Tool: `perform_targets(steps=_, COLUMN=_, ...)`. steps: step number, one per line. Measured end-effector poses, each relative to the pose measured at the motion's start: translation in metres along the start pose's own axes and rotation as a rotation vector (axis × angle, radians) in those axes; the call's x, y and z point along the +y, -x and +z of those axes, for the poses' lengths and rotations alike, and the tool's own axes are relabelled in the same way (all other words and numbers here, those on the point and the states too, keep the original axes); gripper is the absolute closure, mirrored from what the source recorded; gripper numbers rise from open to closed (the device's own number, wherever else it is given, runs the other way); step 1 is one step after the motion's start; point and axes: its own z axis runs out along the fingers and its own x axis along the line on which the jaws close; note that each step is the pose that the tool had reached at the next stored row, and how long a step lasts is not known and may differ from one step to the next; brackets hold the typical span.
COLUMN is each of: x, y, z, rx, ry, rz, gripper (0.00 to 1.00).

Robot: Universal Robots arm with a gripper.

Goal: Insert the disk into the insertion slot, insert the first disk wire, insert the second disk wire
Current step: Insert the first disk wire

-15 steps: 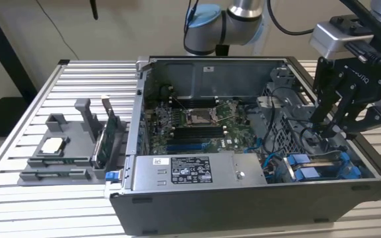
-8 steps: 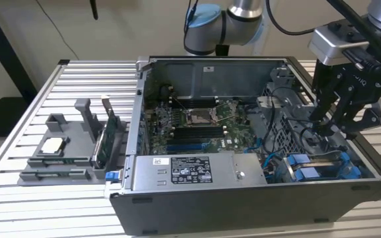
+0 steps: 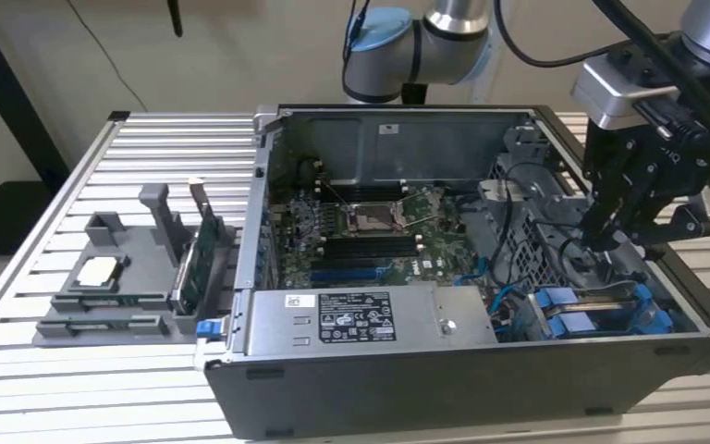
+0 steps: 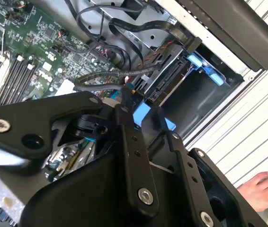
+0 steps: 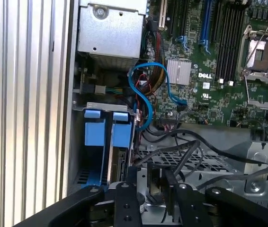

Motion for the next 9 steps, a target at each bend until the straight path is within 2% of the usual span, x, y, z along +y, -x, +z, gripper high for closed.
perform_targets(steps=1, x=0.0002, y=0.0000, z=0.0001, rx=-0.0002, ry=-0.0003, rz=0.000, gripper=0.69)
perform_targets(steps=9, x=0.0042, y=0.0003, z=0.0000, rx=-0.0006, ry=-0.0008, rz=0.000, gripper=0.69)
